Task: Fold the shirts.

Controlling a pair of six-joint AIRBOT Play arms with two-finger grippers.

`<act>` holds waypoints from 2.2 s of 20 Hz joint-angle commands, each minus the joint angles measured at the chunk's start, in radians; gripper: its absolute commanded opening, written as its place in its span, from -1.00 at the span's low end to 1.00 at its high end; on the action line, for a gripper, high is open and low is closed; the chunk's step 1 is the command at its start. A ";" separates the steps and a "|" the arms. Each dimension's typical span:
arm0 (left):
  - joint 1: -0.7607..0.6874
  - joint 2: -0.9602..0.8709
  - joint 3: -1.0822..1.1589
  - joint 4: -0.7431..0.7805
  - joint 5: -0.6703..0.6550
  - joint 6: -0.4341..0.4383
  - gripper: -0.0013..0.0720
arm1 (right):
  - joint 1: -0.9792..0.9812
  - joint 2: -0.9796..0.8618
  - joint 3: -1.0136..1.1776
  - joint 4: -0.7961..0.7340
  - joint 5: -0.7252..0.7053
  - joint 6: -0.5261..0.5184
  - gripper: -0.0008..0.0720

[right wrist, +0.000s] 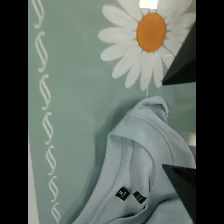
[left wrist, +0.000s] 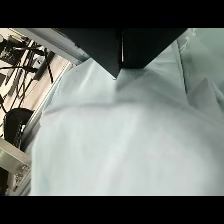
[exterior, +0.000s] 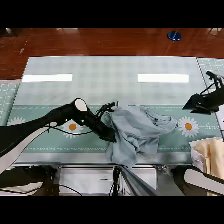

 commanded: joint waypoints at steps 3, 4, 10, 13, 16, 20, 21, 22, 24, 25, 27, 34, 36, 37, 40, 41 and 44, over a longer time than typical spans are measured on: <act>0.014 -0.004 0.010 0.000 -0.044 0.031 -0.89 | -0.170 -0.001 -0.190 0.164 -0.006 -0.091 0.62; 0.017 -0.004 0.010 0.000 -0.046 0.031 -0.89 | -0.182 -0.001 -0.208 0.188 -0.018 -0.100 0.62; 0.017 -0.004 0.010 -0.001 -0.066 0.038 -0.89 | -0.179 -0.001 -0.322 0.233 -0.139 -0.109 0.60; 0.017 -0.003 0.011 -0.001 -0.069 0.038 -0.90 | -0.176 -0.004 -0.391 0.285 -0.229 -0.084 0.58; 0.018 0.014 0.011 -0.027 -0.080 0.064 -0.90 | -0.079 -0.059 -0.409 0.294 -0.267 -0.068 0.26; 0.045 0.106 0.012 -0.027 -0.080 0.064 -0.91 | 0.071 -0.056 -0.371 0.433 -0.253 -0.124 -0.90; 0.072 0.156 0.021 -0.026 -0.081 0.063 -0.91 | 0.076 -0.019 -0.340 0.492 -0.212 -0.156 -0.90; 0.113 0.228 0.044 -0.026 -0.081 0.059 -0.91 | 0.073 0.039 -0.296 0.548 -0.169 -0.161 -0.90; 0.224 0.391 0.134 -0.025 -0.080 0.032 -0.91 | 0.073 0.183 -0.170 0.631 -0.117 -0.158 -0.90; 0.296 0.478 0.204 -0.018 -0.080 0.006 -0.91 | 0.074 0.263 -0.087 0.664 -0.117 -0.140 -0.90; 0.448 0.629 0.364 0.018 -0.078 -0.048 -0.91 | 0.074 0.398 0.098 0.672 -0.166 -0.084 -0.90; 0.824 0.906 0.838 0.289 -0.189 -0.172 -0.91 | 0.074 0.594 0.684 0.322 -0.240 0.253 -0.90; 0.861 0.948 0.900 0.289 -0.267 -0.227 -0.91 | 0.074 0.627 0.780 0.265 -0.137 0.327 -0.90; 0.866 0.969 0.922 0.290 -0.320 -0.267 -0.91 | 0.074 0.647 0.818 0.243 -0.079 0.363 -0.90; 0.866 1.021 0.942 0.290 -0.479 -0.421 -0.91 | 0.074 0.685 0.914 0.169 0.084 0.446 -0.90; 0.866 1.032 0.941 0.289 -0.547 -0.477 -0.91 | 0.074 0.686 0.940 0.146 0.166 0.463 -0.90; 0.864 1.046 0.918 0.280 -0.681 -0.579 -0.91 | 0.079 0.674 0.925 0.073 0.386 0.444 -0.91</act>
